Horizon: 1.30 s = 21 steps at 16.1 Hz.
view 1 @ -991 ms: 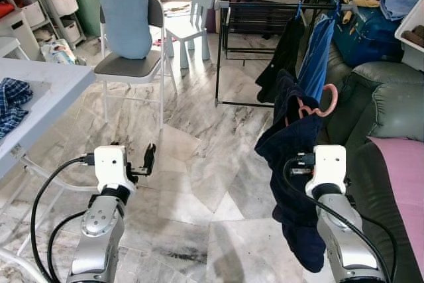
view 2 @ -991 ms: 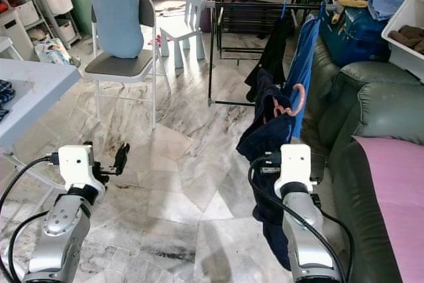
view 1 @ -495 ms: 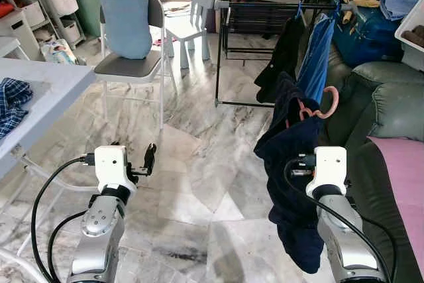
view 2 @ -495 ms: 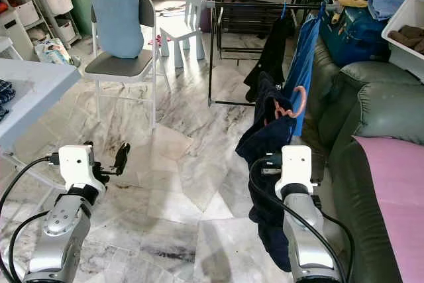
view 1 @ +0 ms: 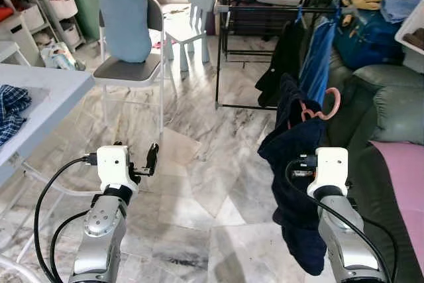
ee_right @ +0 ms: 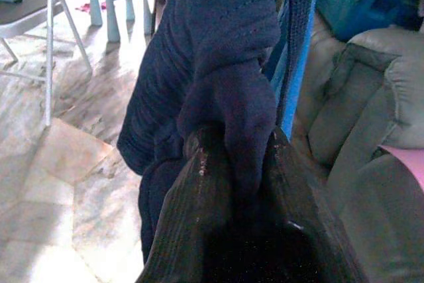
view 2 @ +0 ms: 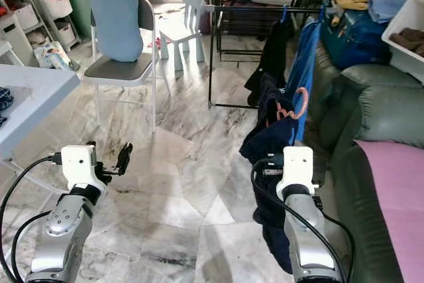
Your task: Hang hanger
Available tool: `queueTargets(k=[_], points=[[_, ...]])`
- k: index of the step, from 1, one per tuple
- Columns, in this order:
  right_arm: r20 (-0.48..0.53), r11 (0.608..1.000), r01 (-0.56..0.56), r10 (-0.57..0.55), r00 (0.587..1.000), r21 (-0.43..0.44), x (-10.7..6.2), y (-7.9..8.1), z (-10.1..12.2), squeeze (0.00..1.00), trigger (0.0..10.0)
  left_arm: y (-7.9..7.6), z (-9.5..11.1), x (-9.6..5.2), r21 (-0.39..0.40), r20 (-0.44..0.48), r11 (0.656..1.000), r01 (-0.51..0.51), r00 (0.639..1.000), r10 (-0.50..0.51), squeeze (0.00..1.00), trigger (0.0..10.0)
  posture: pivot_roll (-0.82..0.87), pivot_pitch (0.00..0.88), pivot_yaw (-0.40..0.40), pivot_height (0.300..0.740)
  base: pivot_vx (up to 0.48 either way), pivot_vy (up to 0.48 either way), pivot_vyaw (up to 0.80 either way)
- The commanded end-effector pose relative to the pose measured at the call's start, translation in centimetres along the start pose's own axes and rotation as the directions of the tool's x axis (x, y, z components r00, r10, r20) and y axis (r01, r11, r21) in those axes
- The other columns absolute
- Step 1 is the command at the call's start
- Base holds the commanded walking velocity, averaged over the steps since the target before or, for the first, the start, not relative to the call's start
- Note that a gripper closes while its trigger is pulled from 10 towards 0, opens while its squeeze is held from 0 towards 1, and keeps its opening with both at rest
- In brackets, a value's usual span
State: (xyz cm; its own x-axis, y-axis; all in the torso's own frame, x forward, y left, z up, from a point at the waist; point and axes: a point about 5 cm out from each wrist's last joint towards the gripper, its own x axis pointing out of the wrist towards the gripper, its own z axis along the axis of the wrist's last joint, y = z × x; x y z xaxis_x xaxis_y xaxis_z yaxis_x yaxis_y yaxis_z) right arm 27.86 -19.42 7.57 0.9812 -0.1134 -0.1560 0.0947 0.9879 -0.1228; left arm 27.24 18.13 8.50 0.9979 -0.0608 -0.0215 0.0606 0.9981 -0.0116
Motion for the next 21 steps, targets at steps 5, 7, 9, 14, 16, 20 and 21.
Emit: queueTargets(k=[5,7,9,14,16,20,21], points=[[0.061,1.000,-0.006,0.005,0.998,0.008,0.48,0.20,1.37,0.00,10.0,-0.09,0.27,0.15,0.003,0.014,1.000,0.003,1.000,-0.003,0.00,10.0,-0.13,0.000,0.030,0.740,0.302,0.000,0.00],[0.059,1.000,-0.004,0.003,0.998,0.008,0.44,0.18,1.29,0.00,10.0,-0.11,0.23,0.17,0.002,0.012,1.000,0.004,1.000,-0.004,0.00,10.0,-0.13,0.000,0.030,0.740,0.300,0.000,0.00],[0.058,1.000,-0.003,0.002,0.998,0.008,0.42,0.17,1.24,0.00,10.0,-0.12,0.19,0.16,0.002,0.011,1.000,0.004,1.000,-0.004,0.00,10.0,-0.13,0.000,0.030,0.740,0.298,0.148,0.00],[0.055,1.000,-0.003,0.002,0.998,0.010,0.36,0.25,1.13,0.00,10.0,-0.07,0.10,0.06,0.002,0.007,1.000,0.007,1.000,-0.007,0.00,10.0,-0.12,0.000,0.031,0.740,0.298,0.330,0.00],[0.052,1.000,-0.005,0.004,0.999,0.009,0.27,0.28,1.02,0.00,10.0,-0.08,0.05,-0.01,0.003,0.006,1.000,0.007,1.000,-0.007,0.00,10.0,-0.12,0.000,0.030,0.740,0.277,0.394,0.00],[0.053,1.000,-0.005,0.005,0.999,0.006,0.38,0.31,1.12,0.00,10.0,-0.16,-0.03,-0.02,0.005,0.002,1.000,0.011,1.000,-0.011,0.00,10.0,-0.11,0.000,0.030,0.740,0.274,0.394,0.00],[0.054,1.000,-0.004,0.004,0.999,0.004,0.39,0.32,1.13,0.00,10.0,-0.17,-0.02,-0.02,0.005,0.001,1.000,0.011,1.000,-0.011,0.00,10.0,-0.11,0.000,0.028,0.740,0.274,0.394,0.00]])
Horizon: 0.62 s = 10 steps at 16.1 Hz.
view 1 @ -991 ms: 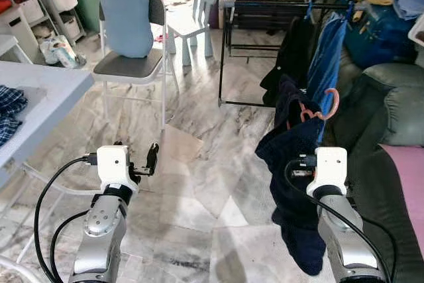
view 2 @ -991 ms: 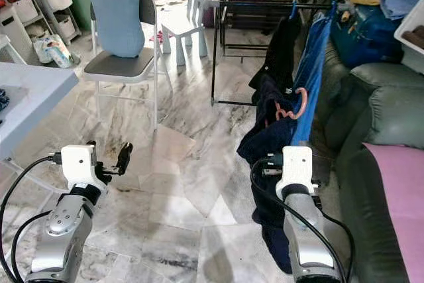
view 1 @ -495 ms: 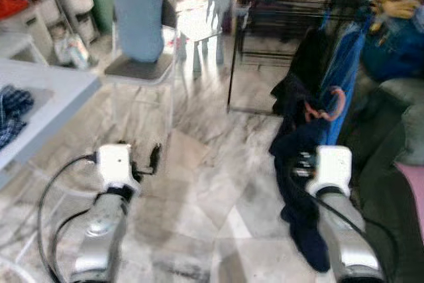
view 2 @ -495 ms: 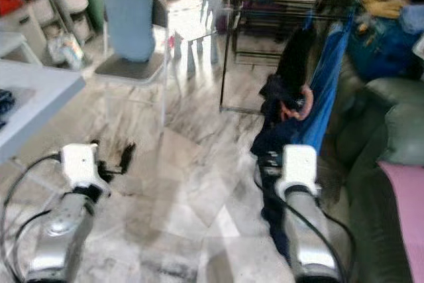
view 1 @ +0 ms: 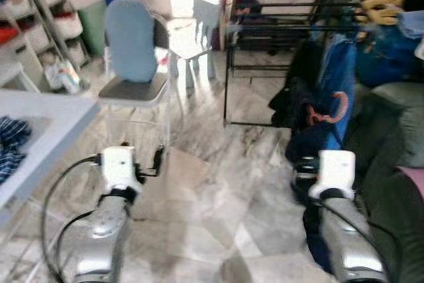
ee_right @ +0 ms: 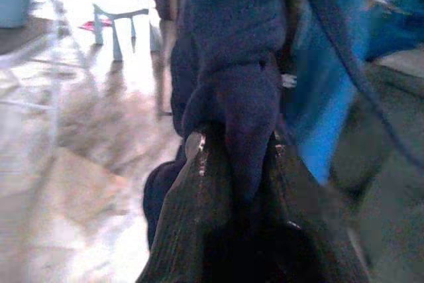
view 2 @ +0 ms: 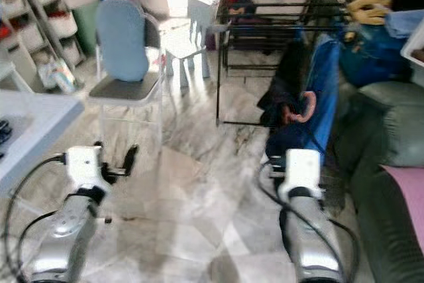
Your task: Hang hanger
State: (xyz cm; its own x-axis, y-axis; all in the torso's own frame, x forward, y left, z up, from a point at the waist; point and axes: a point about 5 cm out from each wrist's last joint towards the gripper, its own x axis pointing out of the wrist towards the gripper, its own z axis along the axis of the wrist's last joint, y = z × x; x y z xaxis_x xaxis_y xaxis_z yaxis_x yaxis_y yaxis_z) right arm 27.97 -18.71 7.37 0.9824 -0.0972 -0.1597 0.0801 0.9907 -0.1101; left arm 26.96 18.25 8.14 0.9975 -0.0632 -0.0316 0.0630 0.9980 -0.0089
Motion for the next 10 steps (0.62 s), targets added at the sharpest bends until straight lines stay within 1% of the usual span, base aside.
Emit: queueTargets(k=[1,2,4,7,10], points=[[0.054,1.000,0.016,-0.016,0.998,-0.010,0.3,-0.4,1.2,0.00,10.0,-0.2,0.2,0.3,0.002,0.000,1.000,0.004,1.000,-0.004,0.00,10.0,-0.11,0.000,0.028,0.740,0.251,0.371,0.00],[0.053,1.000,0.020,-0.019,0.998,-0.012,0.3,-0.5,1.2,0.00,10.0,-0.2,0.0,0.3,0.002,-0.020,1.000,-0.010,1.000,0.010,0.00,10.0,-0.12,0.000,0.028,0.740,0.000,0.311,0.00],[0.045,0.999,0.029,-0.028,0.999,-0.020,0.2,-0.6,1.0,0.00,10.0,-0.3,-0.1,0.3,0.010,-0.026,1.000,-0.020,0.999,0.020,0.00,10.0,-0.12,0.000,0.030,0.740,0.000,0.000,0.00],[0.045,0.999,0.034,-0.033,0.998,-0.018,0.2,-0.6,1.0,0.00,10.0,-0.3,-0.2,0.1,0.004,-0.029,1.000,-0.004,1.000,0.004,0.00,10.0,-0.11,0.000,0.035,0.740,0.000,0.000,0.00],[0.043,0.999,0.035,-0.034,0.998,-0.016,0.1,-0.6,0.9,0.00,10.0,0.6,-0.8,-0.8,0.011,-0.052,1.000,-0.020,0.998,0.021,0.00,10.0,-0.11,0.000,0.039,0.740,0.000,0.000,0.00]])
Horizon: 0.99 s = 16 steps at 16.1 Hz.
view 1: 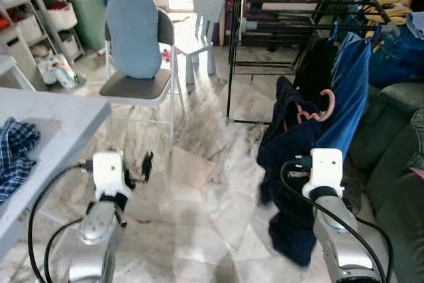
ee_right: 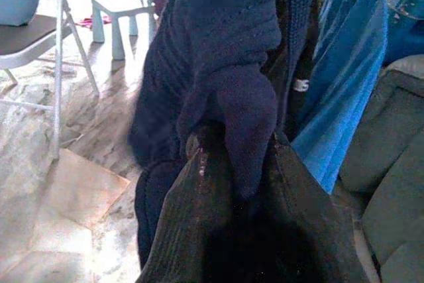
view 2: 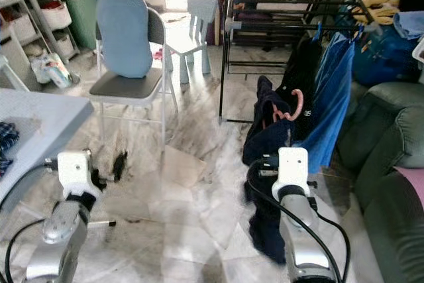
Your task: Hang hanger
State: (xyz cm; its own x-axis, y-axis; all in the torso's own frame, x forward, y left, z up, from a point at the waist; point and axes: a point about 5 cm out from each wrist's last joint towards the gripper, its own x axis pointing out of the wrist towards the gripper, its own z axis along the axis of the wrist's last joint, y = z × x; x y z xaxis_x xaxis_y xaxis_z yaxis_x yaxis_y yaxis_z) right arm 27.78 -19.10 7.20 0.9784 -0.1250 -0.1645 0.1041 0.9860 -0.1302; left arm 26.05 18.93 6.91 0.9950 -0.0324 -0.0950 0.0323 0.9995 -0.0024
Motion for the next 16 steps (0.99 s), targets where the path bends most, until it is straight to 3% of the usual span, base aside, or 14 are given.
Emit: queueTargets(k=[1,4,10,13,16], points=[[0.044,1.000,0.007,-0.007,0.999,-0.002,0.1,-0.3,0.9,0.00,10.0,0.6,0.2,-0.3,0.011,-0.001,1.000,0.002,1.000,-0.002,0.00,10.0,-0.11,0.000,0.036,0.740,0.000,0.000,0.00],[0.028,1.000,0.007,-0.007,1.000,-0.013,-0.3,-0.5,0.5,0.00,10.0,1.4,-0.2,-0.8,0.011,-0.011,1.000,0.002,1.000,-0.002,0.00,10.0,-0.10,0.000,0.034,0.740,0.000,0.000,0.00],[0.036,1.000,-0.015,0.016,0.999,-0.018,0.2,-0.1,1.1,0.00,10.0,0.3,0.2,-0.4,-0.006,0.015,1.000,0.028,0.999,-0.028,0.00,10.0,-0.12,0.000,0.023,0.740,0.000,0.000,-0.37],[0.030,1.000,-0.020,0.021,0.999,-0.018,0.1,0.0,0.9,0.00,10.0,0.4,0.1,-0.6,-0.016,0.014,1.000,0.026,1.000,-0.026,0.00,10.0,-0.12,0.000,0.025,0.740,0.080,0.000,-0.28],[0.006,0.996,-0.082,0.082,0.997,-0.027,0.1,1.6,0.5,0.00,10.0,0.3,-0.1,-0.6,-0.009,0.010,0.999,0.039,0.999,-0.039,0.00,10.0,-0.11,0.000,0.018,0.740,0.249,0.000,0.00]])
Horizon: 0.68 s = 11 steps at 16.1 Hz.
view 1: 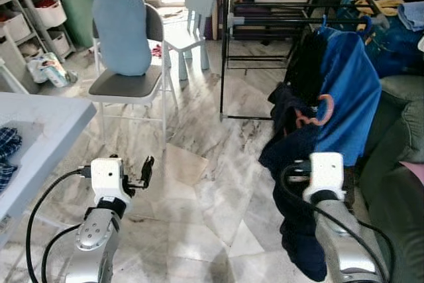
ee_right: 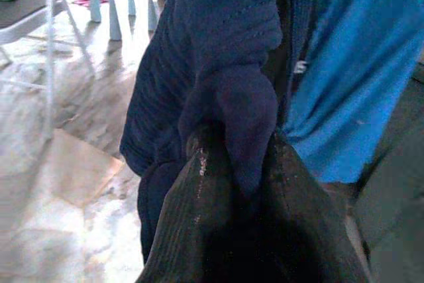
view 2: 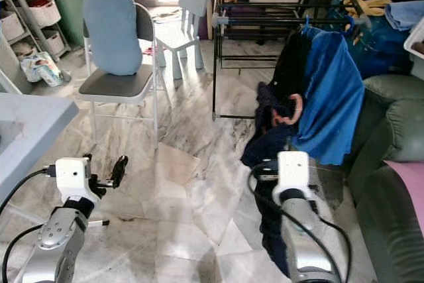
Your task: Hang hanger
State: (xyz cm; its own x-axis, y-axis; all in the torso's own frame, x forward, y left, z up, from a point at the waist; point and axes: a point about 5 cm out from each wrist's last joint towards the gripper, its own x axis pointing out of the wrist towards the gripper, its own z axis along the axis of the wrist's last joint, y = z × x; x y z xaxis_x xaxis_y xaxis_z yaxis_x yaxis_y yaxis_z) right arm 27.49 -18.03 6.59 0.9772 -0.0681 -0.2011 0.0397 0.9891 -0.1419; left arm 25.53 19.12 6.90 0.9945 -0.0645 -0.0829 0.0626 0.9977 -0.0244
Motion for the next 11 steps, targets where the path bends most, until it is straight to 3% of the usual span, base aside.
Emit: queueTargets(k=[1,3,6,8,11], points=[[0.033,0.999,-0.043,0.043,0.999,-0.008,0.7,1.0,1.2,0.00,10.0,0.1,0.3,0.2,0.015,0.012,1.000,0.011,1.000,-0.011,0.00,10.0,-0.10,0.000,0.011,0.740,0.262,0.000,0.00],[0.033,0.997,-0.069,0.070,0.997,-0.019,1.5,1.6,1.6,0.00,10.0,0.4,1.0,0.4,0.030,0.037,1.000,0.008,0.999,-0.009,0.00,10.0,-0.08,0.000,0.000,0.740,0.266,0.000,0.00],[0.025,0.998,-0.056,0.056,0.998,-0.019,1.8,1.1,1.8,0.00,10.0,1.1,1.0,-0.1,0.032,0.036,0.999,-0.015,0.999,0.014,0.00,10.0,-0.07,0.000,-0.005,0.740,0.273,0.000,0.00],[0.004,0.999,-0.043,0.043,0.999,-0.023,1.5,0.7,1.1,0.00,10.0,0.8,0.5,-0.7,0.032,0.022,0.999,-0.016,1.000,0.016,0.00,10.0,-0.07,0.000,-0.001,0.740,0.279,0.000,0.00],[0.002,1.000,-0.024,0.024,1.000,-0.014,1.2,0.6,0.9,0.00,10.0,0.3,-0.3,-0.9,0.038,-0.025,0.999,-0.019,0.999,0.020,0.00,10.0,-0.09,0.000,0.020,0.740,0.000,0.000,0.00]])
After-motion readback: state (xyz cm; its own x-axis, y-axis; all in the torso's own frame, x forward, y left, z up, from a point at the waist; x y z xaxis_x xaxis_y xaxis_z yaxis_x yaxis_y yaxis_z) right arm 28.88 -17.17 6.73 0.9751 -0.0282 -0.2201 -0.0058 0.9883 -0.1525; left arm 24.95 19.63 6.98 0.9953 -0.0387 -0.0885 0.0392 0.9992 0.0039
